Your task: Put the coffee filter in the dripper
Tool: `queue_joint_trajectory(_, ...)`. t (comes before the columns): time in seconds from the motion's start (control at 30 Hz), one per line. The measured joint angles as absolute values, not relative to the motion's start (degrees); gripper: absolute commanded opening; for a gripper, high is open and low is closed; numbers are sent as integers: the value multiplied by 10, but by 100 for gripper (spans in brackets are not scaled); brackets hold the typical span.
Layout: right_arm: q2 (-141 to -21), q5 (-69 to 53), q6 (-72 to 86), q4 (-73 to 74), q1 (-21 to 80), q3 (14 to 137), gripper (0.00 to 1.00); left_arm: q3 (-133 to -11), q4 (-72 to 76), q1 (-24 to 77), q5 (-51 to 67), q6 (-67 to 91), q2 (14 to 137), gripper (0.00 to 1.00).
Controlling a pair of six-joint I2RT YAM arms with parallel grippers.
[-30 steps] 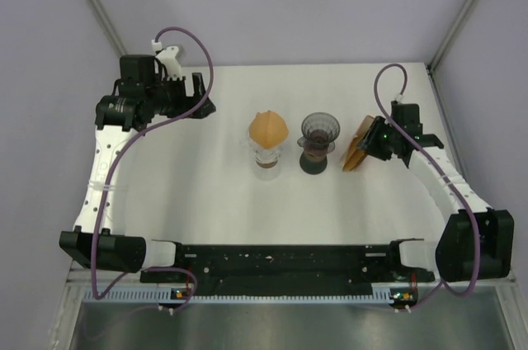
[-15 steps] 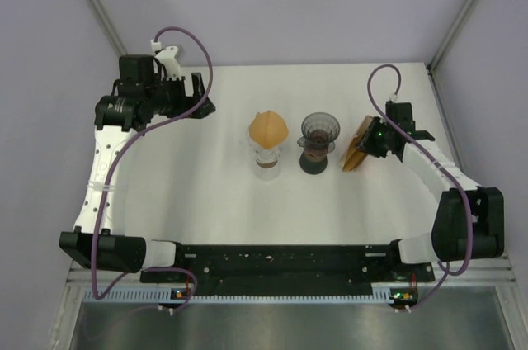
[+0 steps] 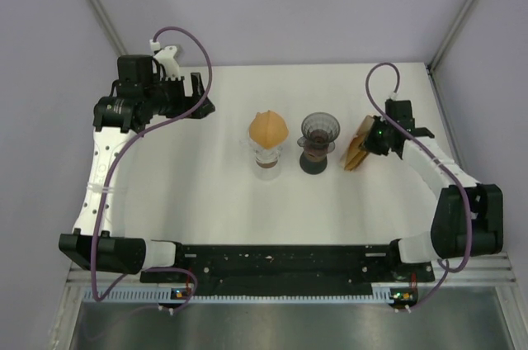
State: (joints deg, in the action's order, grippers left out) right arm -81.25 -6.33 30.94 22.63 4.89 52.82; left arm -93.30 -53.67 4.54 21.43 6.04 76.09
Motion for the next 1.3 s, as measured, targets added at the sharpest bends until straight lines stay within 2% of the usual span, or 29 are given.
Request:
queue_joint_trajectory(0.27,-726,-48,242,324,55,618,0,-933,-537,45,217,60,761,95)
queue_joint_trajectory(0.53,-687,-56,94,446,100,831,0,-933,-537,45,232,60,761,95)
queue_joint_trajectory(0.67,-705,-47,-12,503,182,937,0,-933,-537,45,234,60,761,94)
queue_joint_trajectory(0.8,-754,4,-151,557,340,1018,0,-933,-537,45,234,60,761,95)
queue_joint_trajectory(0.93,-802,91,-281,625,434,1030,0,-933,-537,45,234,58,761,95)
queue_joint_trajectory(1.13,-833,214,-423,700,486,1032,0,-933,-537,45,234,58,761,95)
queue_joint_trajectory(1.3,-833,233,-520,741,505,1049,0,-933,-537,45,234,58,761,94)
